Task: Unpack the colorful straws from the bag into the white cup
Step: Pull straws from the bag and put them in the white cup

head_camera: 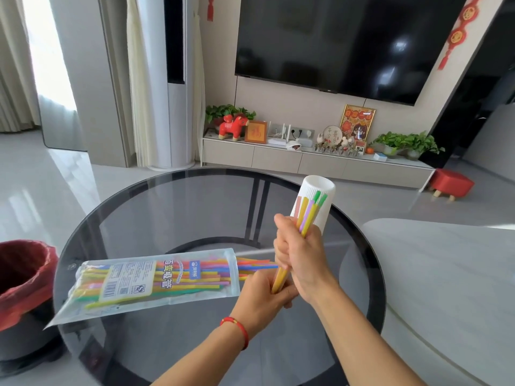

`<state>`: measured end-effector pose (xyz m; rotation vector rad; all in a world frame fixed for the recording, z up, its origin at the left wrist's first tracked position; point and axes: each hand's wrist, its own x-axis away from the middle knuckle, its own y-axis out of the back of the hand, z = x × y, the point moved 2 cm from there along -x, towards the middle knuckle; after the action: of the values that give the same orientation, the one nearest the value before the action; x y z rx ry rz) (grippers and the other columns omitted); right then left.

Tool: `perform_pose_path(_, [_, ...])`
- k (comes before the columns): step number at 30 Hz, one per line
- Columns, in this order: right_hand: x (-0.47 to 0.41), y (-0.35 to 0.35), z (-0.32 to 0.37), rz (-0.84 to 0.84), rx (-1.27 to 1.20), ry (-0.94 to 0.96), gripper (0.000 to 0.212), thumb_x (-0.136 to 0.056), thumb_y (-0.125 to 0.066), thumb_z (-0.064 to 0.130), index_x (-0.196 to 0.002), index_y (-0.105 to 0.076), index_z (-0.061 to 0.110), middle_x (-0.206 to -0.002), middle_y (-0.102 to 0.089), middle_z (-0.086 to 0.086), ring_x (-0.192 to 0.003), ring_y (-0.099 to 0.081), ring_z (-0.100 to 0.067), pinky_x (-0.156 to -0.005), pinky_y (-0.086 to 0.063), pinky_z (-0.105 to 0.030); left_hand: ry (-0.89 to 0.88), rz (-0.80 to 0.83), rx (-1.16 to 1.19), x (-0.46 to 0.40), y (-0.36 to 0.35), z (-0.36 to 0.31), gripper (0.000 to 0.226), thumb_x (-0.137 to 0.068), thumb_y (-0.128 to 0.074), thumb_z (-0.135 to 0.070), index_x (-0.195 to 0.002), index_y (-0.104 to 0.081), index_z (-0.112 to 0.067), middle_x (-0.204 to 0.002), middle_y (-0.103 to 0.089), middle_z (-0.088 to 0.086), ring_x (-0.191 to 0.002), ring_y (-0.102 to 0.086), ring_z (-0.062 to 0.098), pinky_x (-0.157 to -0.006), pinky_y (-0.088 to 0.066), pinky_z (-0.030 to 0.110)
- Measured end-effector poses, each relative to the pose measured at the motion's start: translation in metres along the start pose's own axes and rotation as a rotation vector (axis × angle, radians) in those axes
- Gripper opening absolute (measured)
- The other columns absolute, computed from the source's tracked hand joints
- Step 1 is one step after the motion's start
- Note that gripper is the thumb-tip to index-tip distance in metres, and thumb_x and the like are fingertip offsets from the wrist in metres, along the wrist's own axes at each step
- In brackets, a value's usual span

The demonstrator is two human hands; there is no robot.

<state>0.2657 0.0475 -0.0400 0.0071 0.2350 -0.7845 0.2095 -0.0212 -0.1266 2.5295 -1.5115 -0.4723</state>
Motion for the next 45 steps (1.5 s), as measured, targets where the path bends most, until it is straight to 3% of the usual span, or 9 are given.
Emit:
perform_pose_path(6, [-0.002,0.015,-0.014,-0.029,0.029,-0.028,0.050,-0.098,-0.063,0.028,-0.057,-0.034,0.025,-0.051,-0.026,0.003,-0.042,-0.023,-0.013,-0.043,-0.029,-0.024,-0.018,0.031,-0.160,0.003,0.030,-0.004,0.058,-0.072,-0.067,-0.006,-0.127,-0.056,-0.022,-0.117,-0.065,-0.006,-0.110,-0.060,0.005,-0.096,-0.052,0.027])
perform_pose_path(13, [-0.007,0.025,-0.020,-0.184,-0.092,-0.055,0.060,-0.106,-0.059,0.032,-0.052,-0.034,0.029,-0.048,-0.025,0.009,-0.041,-0.021,-0.010,-0.041,-0.023,-0.024,-0.054,-0.280,-0.249,0.000,0.060,-0.009,0.044,-0.072,-0.052,0.013,-0.097,-0.068,-0.020,-0.094,-0.070,-0.006,-0.088,-0.062,0.008,-0.069,-0.048,0.015])
perform_pose_path(22, [-0.089,0.103,0.111,-0.606,-0.608,0.212,0.056,-0.108,-0.055,0.039,-0.060,-0.031,0.023,-0.056,-0.021,0.005,-0.048,-0.019,-0.014,-0.047,-0.023,-0.027,-0.050,-0.333,-0.436,-0.003,0.066,-0.003,0.028,-0.079,-0.062,0.003,-0.093,-0.069,-0.020,-0.095,-0.067,-0.006,-0.092,-0.057,0.017,-0.079,-0.048,0.030])
perform_pose_path(30, [-0.140,0.105,0.106,-0.745,-0.425,0.177,0.043,-0.104,-0.060,0.035,-0.069,-0.039,0.019,-0.045,-0.030,0.008,-0.039,-0.026,-0.012,-0.041,-0.029,-0.026,-0.118,-0.291,-0.493,-0.004,0.069,-0.002,0.030,-0.074,-0.065,-0.009,-0.100,-0.067,-0.025,-0.099,-0.065,-0.011,-0.098,-0.052,0.015,-0.081,-0.044,0.026])
perform_pose_path(34, [-0.147,0.099,0.079,-0.726,-0.294,0.105,0.035,-0.105,-0.058,0.032,-0.075,-0.045,0.018,-0.041,-0.041,0.010,-0.038,-0.047,-0.012,-0.058,-0.049,-0.034,-0.129,-0.125,-0.693,-0.001,0.070,0.001,0.041,-0.074,-0.060,-0.030,-0.115,-0.060,-0.033,-0.113,-0.058,-0.012,-0.110,-0.044,0.016,-0.092,-0.044,0.034])
perform_pose_path(37, [-0.151,0.101,0.060,-0.640,0.016,0.005,0.041,-0.105,-0.054,0.037,-0.068,-0.058,0.019,-0.072,-0.073,0.003,-0.076,-0.067,-0.013,-0.073,-0.043,-0.031,-0.086,-0.035,-0.859,0.000,0.071,0.006,0.055,-0.074,-0.053,-0.044,-0.129,-0.049,-0.040,-0.127,-0.049,-0.012,-0.123,-0.037,0.017,-0.103,-0.037,0.035])
perform_pose_path(40, [-0.150,0.102,0.046,-0.463,0.279,-0.177,0.040,-0.103,-0.052,0.045,-0.090,-0.081,0.020,-0.110,-0.069,0.005,-0.097,-0.058,-0.010,-0.066,-0.033,-0.025,-0.066,0.011,-0.976,0.000,0.074,0.010,0.071,-0.072,-0.048,-0.059,-0.141,-0.036,-0.041,-0.141,-0.041,-0.007,-0.136,-0.029,0.023,-0.114,-0.028,0.046])
perform_pose_path(42, [-0.146,0.103,0.040,-0.337,0.310,-0.277,0.039,-0.096,-0.065,0.049,-0.120,-0.073,0.020,-0.114,-0.062,0.008,-0.097,-0.056,-0.007,-0.074,-0.035,-0.025,-0.023,0.065,-1.051,-0.001,0.078,0.017,0.089,-0.069,-0.046,-0.069,-0.150,-0.023,-0.039,-0.153,-0.031,-0.002,-0.145,-0.019,0.026,-0.120,-0.017,0.057])
perform_pose_path(45, [-0.136,0.108,0.035,-0.237,0.288,-0.249,0.045,-0.089,-0.076,0.053,-0.121,-0.063,0.024,-0.117,-0.066,0.007,-0.101,-0.058,-0.004,-0.094,-0.035,-0.031,0.044,0.108,-1.110,-0.003,0.084,0.029,0.110,-0.062,-0.043,-0.081,-0.155,-0.003,-0.037,-0.162,-0.017,0.003,-0.151,-0.008,0.028,-0.120,-0.007,0.064])
